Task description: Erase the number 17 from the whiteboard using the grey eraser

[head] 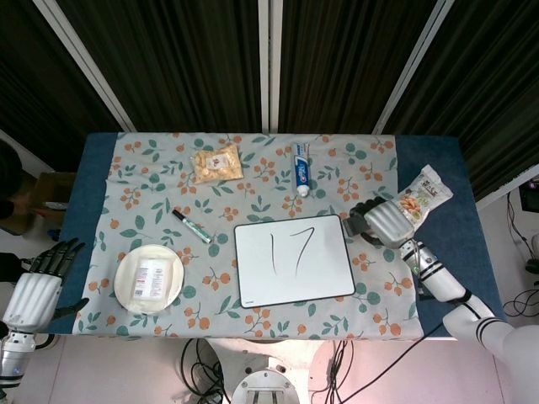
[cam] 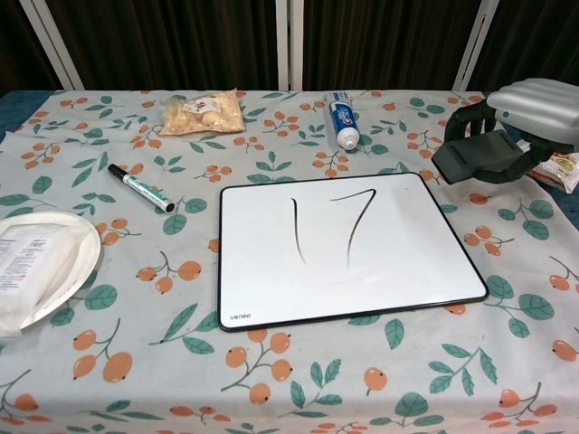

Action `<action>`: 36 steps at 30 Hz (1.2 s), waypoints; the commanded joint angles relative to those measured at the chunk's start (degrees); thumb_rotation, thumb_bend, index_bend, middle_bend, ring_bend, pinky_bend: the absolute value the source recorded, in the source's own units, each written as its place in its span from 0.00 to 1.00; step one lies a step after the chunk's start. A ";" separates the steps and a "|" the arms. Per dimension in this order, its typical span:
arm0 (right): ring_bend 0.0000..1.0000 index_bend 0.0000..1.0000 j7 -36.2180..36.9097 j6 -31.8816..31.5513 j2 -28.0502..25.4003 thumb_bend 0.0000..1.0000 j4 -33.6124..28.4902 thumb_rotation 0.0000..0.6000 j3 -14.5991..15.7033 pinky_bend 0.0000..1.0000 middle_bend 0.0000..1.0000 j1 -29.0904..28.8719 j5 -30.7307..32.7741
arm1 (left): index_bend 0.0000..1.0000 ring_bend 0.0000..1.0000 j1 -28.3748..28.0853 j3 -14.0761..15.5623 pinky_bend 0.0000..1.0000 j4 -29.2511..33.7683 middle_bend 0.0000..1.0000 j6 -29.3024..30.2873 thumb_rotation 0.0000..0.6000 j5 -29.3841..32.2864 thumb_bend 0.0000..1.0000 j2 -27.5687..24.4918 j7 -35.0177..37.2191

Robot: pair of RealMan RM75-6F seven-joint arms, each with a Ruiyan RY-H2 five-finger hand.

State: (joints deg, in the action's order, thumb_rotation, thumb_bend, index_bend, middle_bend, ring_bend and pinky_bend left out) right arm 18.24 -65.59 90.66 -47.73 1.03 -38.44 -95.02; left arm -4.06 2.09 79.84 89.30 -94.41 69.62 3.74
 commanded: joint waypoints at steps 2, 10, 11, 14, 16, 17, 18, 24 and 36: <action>0.59 0.73 -2.77 -2.97 -3.53 0.30 -11.27 1.00 0.15 0.71 0.63 -0.64 -2.34 | 0.07 0.07 0.02 -0.05 0.17 0.10 0.06 0.14 1.00 -0.01 0.00 -0.11 0.06; 0.62 0.78 -13.15 1.29 -4.40 0.30 -23.52 1.00 2.38 0.74 0.66 -1.32 -3.78 | 0.07 0.07 0.49 -0.04 0.17 -0.44 0.06 0.62 1.00 0.38 0.00 -0.29 0.92; 0.62 0.79 -14.17 1.62 -4.31 0.30 -24.35 1.00 2.59 0.75 0.66 -1.22 -3.78 | 0.07 0.07 0.55 -0.04 0.17 -0.60 0.06 0.66 1.00 0.45 0.00 -0.29 1.13; 0.62 0.79 -16.82 2.89 -3.95 0.30 -26.55 1.00 3.42 0.75 0.67 -0.75 -3.52 | 0.07 0.07 0.66 -0.07 0.17 -1.18 0.06 0.74 1.00 0.62 0.00 -0.23 1.83; 0.62 0.79 -18.42 3.59 -3.61 0.30 -27.75 1.00 3.96 0.75 0.68 -0.40 -3.41 | 0.07 0.07 0.71 -0.12 0.17 -1.59 0.06 0.79 1.00 0.73 0.00 -0.19 2.33; 0.62 0.79 -19.12 3.71 -3.45 0.30 -28.09 1.00 4.16 0.75 0.68 -0.29 -3.55 | 0.07 0.07 0.74 -0.14 0.17 -1.78 0.06 0.82 1.00 0.79 0.00 -0.15 2.56; 0.62 0.79 -19.78 3.79 -3.29 0.30 -28.35 1.00 4.34 0.75 0.68 -0.20 -3.71 | 0.07 0.07 0.76 -0.17 0.17 -1.97 0.06 0.85 1.00 0.85 0.00 -0.13 2.79; 0.63 0.80 -23.88 4.37 -1.24 0.31 -27.98 1.00 4.15 0.76 0.69 0.03 -3.98 | 0.07 0.07 0.91 -0.18 0.17 -3.11 0.06 0.88 1.00 1.06 0.00 0.20 3.96; 0.63 0.80 -26.11 8.64 4.69 0.32 -23.50 1.00 0.06 0.76 0.69 -3.08 -1.30 | 0.07 0.07 1.13 -0.21 0.17 -3.75 0.06 1.34 1.00 1.00 0.00 0.04 5.22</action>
State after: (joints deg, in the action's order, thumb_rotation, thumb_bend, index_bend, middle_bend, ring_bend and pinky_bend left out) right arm -7.62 -57.33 94.92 -71.60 1.49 -41.12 -96.58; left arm -2.94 1.88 76.10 90.63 -93.42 69.68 8.93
